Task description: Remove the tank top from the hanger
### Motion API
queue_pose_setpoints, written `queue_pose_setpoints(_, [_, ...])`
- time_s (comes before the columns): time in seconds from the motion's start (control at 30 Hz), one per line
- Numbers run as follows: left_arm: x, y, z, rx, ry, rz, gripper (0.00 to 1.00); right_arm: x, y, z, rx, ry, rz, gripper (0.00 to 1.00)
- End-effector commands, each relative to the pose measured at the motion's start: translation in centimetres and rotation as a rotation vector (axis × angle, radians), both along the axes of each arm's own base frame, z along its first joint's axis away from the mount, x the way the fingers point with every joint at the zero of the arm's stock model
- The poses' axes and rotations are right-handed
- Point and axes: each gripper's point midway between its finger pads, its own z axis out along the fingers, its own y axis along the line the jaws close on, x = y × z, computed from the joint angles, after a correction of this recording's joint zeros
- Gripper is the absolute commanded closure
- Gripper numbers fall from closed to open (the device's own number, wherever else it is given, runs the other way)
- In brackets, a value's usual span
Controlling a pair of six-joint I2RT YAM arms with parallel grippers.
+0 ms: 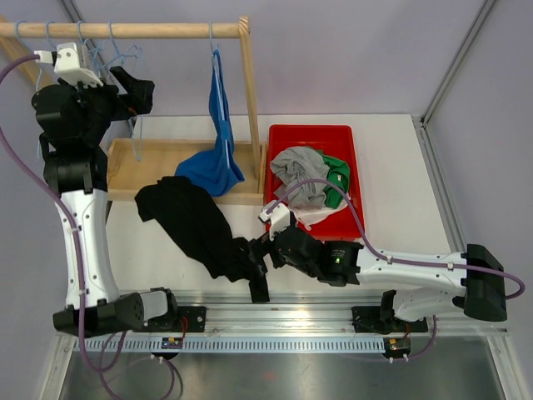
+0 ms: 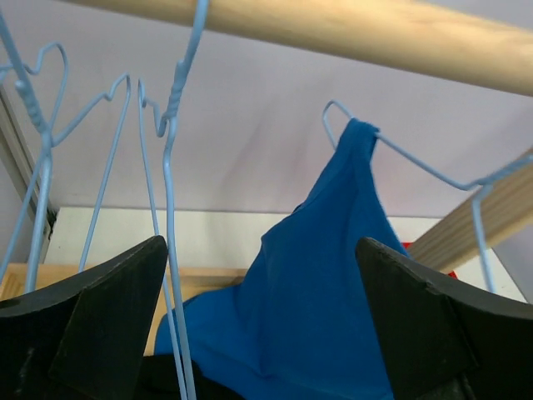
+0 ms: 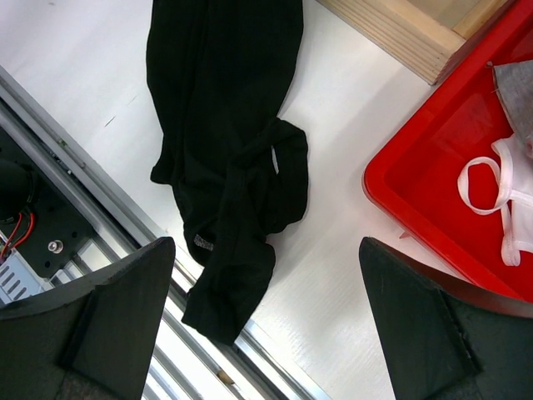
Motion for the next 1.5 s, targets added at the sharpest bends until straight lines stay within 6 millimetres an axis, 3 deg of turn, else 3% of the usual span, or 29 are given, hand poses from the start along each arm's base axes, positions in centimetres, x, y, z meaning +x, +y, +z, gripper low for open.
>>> queue_pose_setpoints(0.0, [-4.5, -0.7, 4.4, 0.009, -0.173, 0.026, 0.01, 0.7, 0.2, 0.4, 0.035, -0.004, -0.037, 0.01])
queue_pose_setpoints(0.13, [-9.4, -0.7, 4.8, 0.055, -0.255, 0.110, 0.01, 0.9, 0.4, 0.0, 0.021, -0.006, -0.042, 0.01])
queue_pose_setpoints(0.17, [-9.4, -0.4, 2.8, 0.059, -0.222, 0.129, 0.01, 0.9, 0.5, 0.1, 0.020, -0.007, -0.043, 0.01])
queue_pose_setpoints(0.2, [-12.1, -0.3, 3.8, 0.064, -0.283, 0.154, 0.01, 1.1, 0.6, 0.2, 0.020, -0.010, -0.045, 0.01])
queue_pose_setpoints(0.27, [-13.0, -0.8, 1.9, 0.062, -0.283, 0.143, 0.01, 1.1, 0.9, 0.2, 0.013, -0.013, -0.040, 0.01])
queue_pose_setpoints(0.3, [-14.4, -1.5, 1.8, 0.062, -0.303, 0.116, 0.01, 1.2, 0.9, 0.2, 0.012, -0.019, -0.040, 0.01])
queue_pose_setpoints(0.37, [-15.3, -2.6, 0.7, 0.057, -0.301, 0.058, 0.01, 1.3, 1.4, 0.6, 0.017, -0.027, -0.036, 0.01])
queue_pose_setpoints(0.4, [-15.7, -3.7, -1.0, 0.061, -0.286, -0.006, 0.01, 1.4, 1.5, 0.8, 0.019, -0.032, -0.029, 0.00])
queue_pose_setpoints(0.5, [-16.5, -6.2, -3.1, 0.069, -0.283, -0.140, 0.01, 1.4, 2.4, 1.3, 0.034, -0.047, -0.008, 0.01])
queue_pose_setpoints(0.6, [-16.8, -8.0, -6.3, 0.103, -0.254, -0.240, 0.01, 1.4, 3.3, 1.5, 0.040, -0.048, 0.016, 0.01])
queue_pose_setpoints(0.63, [-16.5, -8.6, -8.3, 0.127, -0.222, -0.269, 0.01, 1.4, 3.8, 1.5, 0.041, -0.048, 0.026, 0.00])
queue_pose_setpoints(0.73, [-16.3, -9.4, -10.9, 0.160, -0.178, -0.311, 0.01, 1.4, 5.1, 1.1, 0.045, -0.038, 0.057, 0.00])
queue_pose_setpoints(1.13, [-16.5, -9.7, -12.2, 0.146, -0.142, -0.308, 0.01, 1.9, 12.1, -4.5, -0.027, 0.020, 0.161, 0.01])
queue_pose_setpoints(1.33, [-16.4, -9.5, -12.4, 0.147, -0.136, -0.300, 0.01, 2.2, 14.1, -8.7, -0.078, 0.060, 0.185, 0.01])
queue_pose_setpoints(1.47, [-16.7, -9.7, -12.3, 0.147, -0.141, -0.308, 0.01, 3.1, 14.3, -10.7, -0.122, 0.048, 0.154, 0.01])
